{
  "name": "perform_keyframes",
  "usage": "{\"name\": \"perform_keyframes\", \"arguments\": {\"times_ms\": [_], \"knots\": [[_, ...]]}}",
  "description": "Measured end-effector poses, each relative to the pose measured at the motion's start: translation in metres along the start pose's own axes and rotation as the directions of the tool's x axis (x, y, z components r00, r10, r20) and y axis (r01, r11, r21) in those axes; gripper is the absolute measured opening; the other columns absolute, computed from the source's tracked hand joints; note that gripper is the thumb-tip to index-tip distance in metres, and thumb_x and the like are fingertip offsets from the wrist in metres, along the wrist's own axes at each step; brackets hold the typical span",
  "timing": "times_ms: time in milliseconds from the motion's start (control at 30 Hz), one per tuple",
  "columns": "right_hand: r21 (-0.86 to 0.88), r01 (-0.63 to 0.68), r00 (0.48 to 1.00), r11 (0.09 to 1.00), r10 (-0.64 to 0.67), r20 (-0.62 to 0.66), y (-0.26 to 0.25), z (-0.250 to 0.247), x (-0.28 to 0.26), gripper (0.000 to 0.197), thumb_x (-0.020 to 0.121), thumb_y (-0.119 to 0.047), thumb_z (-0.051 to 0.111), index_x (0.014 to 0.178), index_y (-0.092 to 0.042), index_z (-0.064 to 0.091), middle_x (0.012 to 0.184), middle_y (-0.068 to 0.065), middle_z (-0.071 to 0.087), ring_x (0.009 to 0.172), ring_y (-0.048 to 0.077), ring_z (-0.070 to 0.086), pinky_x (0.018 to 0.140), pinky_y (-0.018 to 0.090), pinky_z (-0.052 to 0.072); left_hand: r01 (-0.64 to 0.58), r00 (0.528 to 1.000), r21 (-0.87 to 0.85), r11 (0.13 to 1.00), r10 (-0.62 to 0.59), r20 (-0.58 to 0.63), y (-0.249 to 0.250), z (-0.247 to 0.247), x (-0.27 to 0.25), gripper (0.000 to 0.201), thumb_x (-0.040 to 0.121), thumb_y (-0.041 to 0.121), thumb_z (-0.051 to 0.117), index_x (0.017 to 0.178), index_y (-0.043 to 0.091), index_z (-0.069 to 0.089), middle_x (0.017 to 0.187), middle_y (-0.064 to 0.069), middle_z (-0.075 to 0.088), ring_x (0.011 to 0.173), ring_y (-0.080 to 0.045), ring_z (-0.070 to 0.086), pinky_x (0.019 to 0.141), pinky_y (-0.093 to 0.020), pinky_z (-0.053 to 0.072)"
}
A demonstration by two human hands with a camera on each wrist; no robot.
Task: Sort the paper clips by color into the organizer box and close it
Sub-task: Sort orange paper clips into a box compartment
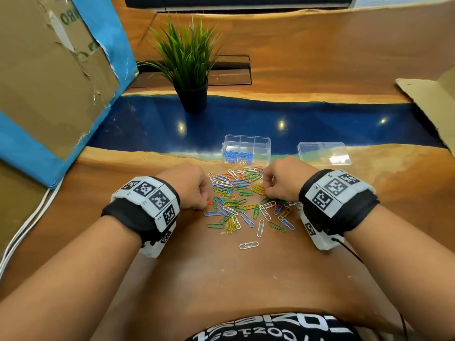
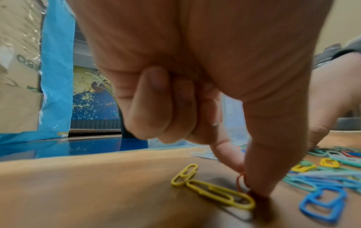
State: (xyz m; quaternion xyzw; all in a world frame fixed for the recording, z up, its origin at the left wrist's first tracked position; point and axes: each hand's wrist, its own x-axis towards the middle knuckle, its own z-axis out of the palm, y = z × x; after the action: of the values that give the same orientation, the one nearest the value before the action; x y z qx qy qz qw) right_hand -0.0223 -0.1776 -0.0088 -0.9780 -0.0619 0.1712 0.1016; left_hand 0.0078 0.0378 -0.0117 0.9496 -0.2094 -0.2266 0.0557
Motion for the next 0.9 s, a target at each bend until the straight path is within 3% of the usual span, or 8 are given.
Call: {"name": "perform_keyframes", "arguments": {"times_ms": [133, 267, 333, 433, 567, 633, 733, 900], "knots": [[0.076, -0.014, 1.000, 0.997, 0.013, 0.016, 0.006, 0.001, 0.000, 0.009, 0.080, -0.019, 0.060, 0.080, -0.014, 0.068, 0.078, 0.002, 0.063, 0.076, 0.018, 0.056, 0.066, 0.023, 0.043, -0.025, 0.999, -0.119, 0.993, 0.021, -0.029, 0.002, 0.003, 0.000, 0.018, 0.073, 0.018, 0.065, 0.058, 0.020, 0.054, 0.048, 0.009, 0.048, 0.049, -0.005, 0.044, 0.051, -0.020, 0.035], [0.430, -0.148, 0.989, 0.891, 0.145, 0.041, 0.019, -0.001, -0.001, 0.012, 0.077, -0.025, 0.066, 0.074, -0.013, 0.067, 0.070, 0.002, 0.063, 0.064, 0.017, 0.054, 0.062, 0.027, 0.046, -0.010, 0.998, -0.437, 0.899, -0.017, -0.057, 0.004, 0.003, 0.006, 0.021, 0.080, 0.015, 0.063, 0.062, 0.019, 0.053, 0.051, 0.009, 0.051, 0.045, -0.005, 0.042, 0.046, -0.018, 0.036], [0.627, -0.218, 0.976, 0.748, 0.186, 0.117, 0.020, -0.002, -0.004, 0.015, 0.080, -0.022, 0.063, 0.068, -0.012, 0.061, 0.064, 0.002, 0.050, 0.055, 0.015, 0.043, 0.053, 0.025, 0.039, -0.004, 0.997, -0.467, 0.884, -0.035, -0.075, 0.006, 0.003, 0.009, 0.021, 0.079, 0.013, 0.064, 0.062, 0.019, 0.054, 0.048, 0.009, 0.050, 0.040, -0.003, 0.041, 0.042, -0.015, 0.036], [0.891, -0.252, 0.965, 0.379, 0.165, 0.203, 0.022, -0.002, -0.008, 0.022, 0.084, -0.005, 0.048, 0.062, -0.008, 0.047, 0.060, 0.003, 0.045, 0.048, 0.012, 0.025, 0.044, 0.018, 0.021, 0.026, 0.987, -0.346, 0.938, -0.079, -0.141, 0.006, 0.004, 0.013, 0.020, 0.075, 0.013, 0.068, 0.064, 0.020, 0.053, 0.053, 0.009, 0.049, 0.046, -0.001, 0.045, 0.048, -0.014, 0.037], [0.970, -0.216, 0.974, 0.114, 0.090, 0.206, 0.026, 0.000, -0.011, 0.026, 0.084, 0.002, 0.040, 0.063, -0.012, 0.038, 0.059, 0.006, 0.044, 0.045, 0.010, 0.027, 0.035, 0.016, 0.023, 0.122, 0.973, -0.260, 0.958, -0.167, -0.157, 0.001, 0.006, 0.015, 0.018, 0.073, 0.028, 0.074, 0.069, 0.023, 0.057, 0.071, 0.003, 0.065, 0.067, -0.013, 0.058, 0.066, -0.025, 0.047], [0.981, -0.185, 0.980, 0.063, 0.083, 0.179, 0.029, 0.001, -0.009, 0.030, 0.085, 0.006, 0.045, 0.063, -0.013, 0.039, 0.054, 0.005, 0.044, 0.043, 0.010, 0.030, 0.035, 0.015, 0.025, 0.129, 0.971, -0.175, 0.976, -0.160, -0.177, 0.004, 0.006, 0.014, 0.017, 0.074, 0.034, 0.073, 0.072, 0.024, 0.059, 0.075, 0.006, 0.061, 0.075, -0.013, 0.056, 0.070, -0.024, 0.044], [0.985, -0.150, 0.988, 0.080, 0.042, 0.147, 0.030, 0.005, -0.007, 0.028, 0.089, 0.004, 0.054, 0.068, -0.013, 0.045, 0.050, 0.004, 0.051, 0.039, 0.008, 0.037, 0.035, 0.015, 0.030, 0.114, 0.977, -0.066, 0.991, -0.124, -0.176, 0.009, 0.005, 0.015, 0.011, 0.079, 0.033, 0.069, 0.080, 0.023, 0.066, 0.078, 0.006, 0.059, 0.082, -0.014, 0.056, 0.071, -0.024, 0.041], [0.984, -0.147, 0.989, 0.098, -0.017, 0.149, 0.027, 0.008, -0.004, 0.019, 0.096, 0.001, 0.043, 0.093, -0.016, 0.052, 0.060, 0.006, 0.058, 0.043, 0.010, 0.044, 0.037, 0.016, 0.035, 0.111, 0.978, -0.036, 0.993, -0.115, -0.175, 0.011, 0.003, 0.018, 0.007, 0.081, 0.025, 0.062, 0.078, 0.022, 0.068, 0.072, 0.008, 0.058, 0.077, -0.014, 0.054, 0.068, -0.024, 0.040]]}}
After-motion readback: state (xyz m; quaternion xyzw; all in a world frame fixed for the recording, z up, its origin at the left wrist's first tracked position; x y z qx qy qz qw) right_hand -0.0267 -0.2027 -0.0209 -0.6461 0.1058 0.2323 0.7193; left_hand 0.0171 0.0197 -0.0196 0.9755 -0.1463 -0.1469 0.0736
